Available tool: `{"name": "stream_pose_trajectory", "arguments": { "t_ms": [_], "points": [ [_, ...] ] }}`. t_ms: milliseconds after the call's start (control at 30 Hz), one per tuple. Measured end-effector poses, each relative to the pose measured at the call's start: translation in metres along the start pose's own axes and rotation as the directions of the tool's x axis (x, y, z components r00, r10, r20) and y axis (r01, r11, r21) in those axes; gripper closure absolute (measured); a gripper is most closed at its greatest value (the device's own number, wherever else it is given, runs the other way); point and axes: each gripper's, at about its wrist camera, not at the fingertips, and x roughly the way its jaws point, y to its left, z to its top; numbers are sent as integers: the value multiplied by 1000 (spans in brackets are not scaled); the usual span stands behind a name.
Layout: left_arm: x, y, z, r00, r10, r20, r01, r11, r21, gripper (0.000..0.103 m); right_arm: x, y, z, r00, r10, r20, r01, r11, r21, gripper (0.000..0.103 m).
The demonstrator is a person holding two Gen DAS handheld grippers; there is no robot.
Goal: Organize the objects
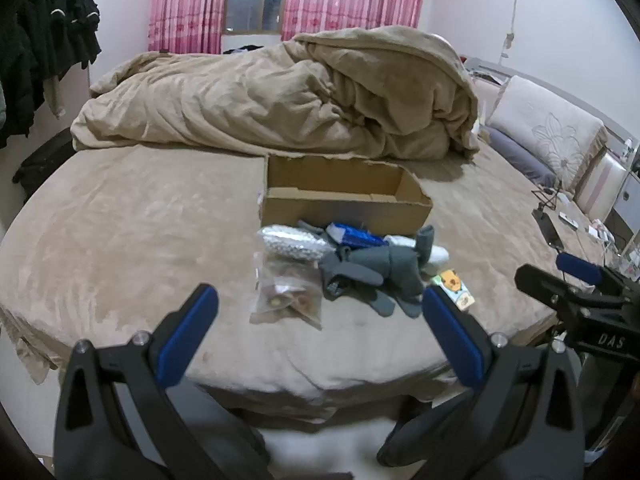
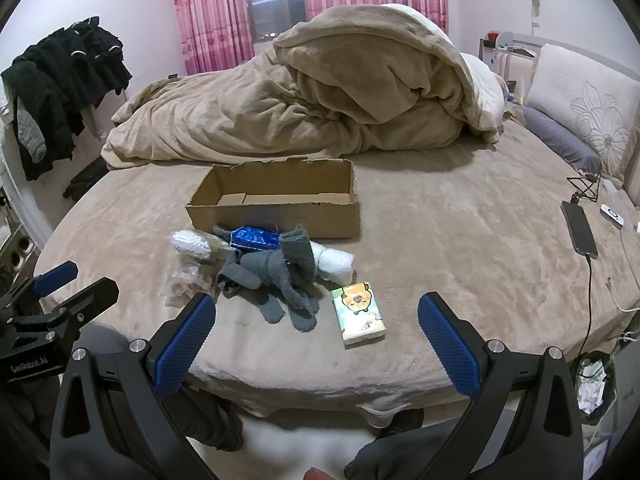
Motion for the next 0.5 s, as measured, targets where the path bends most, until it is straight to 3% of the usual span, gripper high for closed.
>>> {"name": "stream_pose_trajectory", "arguments": {
  "t_ms": [500],
  "points": [
    [35,8,9,1000,8,-29,-8,1000,3,0,27,-11,10,998,-50,-30,50,999,1,0]
  ]
}}
